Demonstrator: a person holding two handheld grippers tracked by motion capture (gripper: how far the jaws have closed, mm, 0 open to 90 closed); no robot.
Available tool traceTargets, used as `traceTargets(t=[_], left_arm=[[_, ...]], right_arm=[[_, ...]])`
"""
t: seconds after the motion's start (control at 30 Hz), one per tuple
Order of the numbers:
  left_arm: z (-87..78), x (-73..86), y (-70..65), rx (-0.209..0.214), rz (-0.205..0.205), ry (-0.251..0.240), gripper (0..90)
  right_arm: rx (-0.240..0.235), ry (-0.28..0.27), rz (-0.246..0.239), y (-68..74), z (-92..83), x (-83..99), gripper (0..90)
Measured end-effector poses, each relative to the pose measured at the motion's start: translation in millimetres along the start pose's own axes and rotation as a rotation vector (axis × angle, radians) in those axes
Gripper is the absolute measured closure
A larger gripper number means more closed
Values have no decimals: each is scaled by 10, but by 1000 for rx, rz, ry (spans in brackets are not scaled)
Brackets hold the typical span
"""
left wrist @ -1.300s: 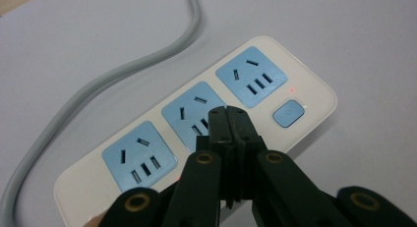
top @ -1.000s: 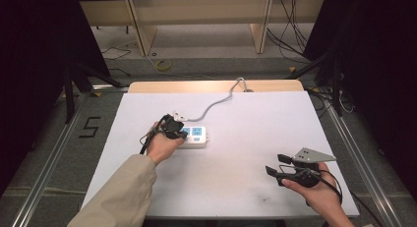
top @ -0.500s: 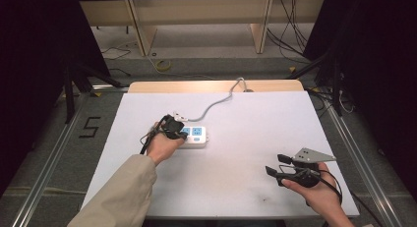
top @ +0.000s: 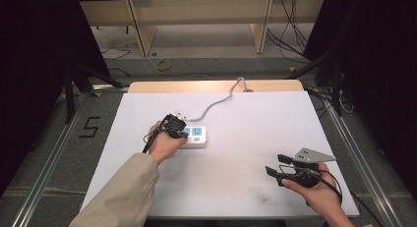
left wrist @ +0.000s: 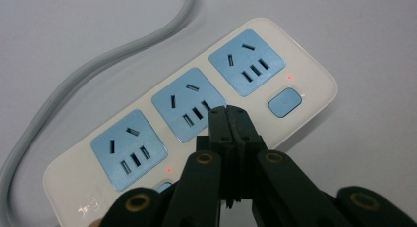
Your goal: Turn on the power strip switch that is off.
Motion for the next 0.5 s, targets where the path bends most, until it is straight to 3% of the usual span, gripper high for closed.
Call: traceTargets(t=[0.2, 0.5], left_arm=[[2, -3, -17, -11, 5, 3, 900], [-3, -7, -20, 7, -5, 11, 900]], right_arm=[[0, 1, 0, 2, 0, -1, 339], [2, 0, 0, 1, -2, -2, 339]])
Point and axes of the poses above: each handheld gripper's, and its own axes: z roughly forward along the jaws, x roughly out of its underside, y roughly to its left, the point moved 2 cm from there along z, roughly forward along the jaws, and after that the axes turned 1 degree about -x, right-handed, at the moved point
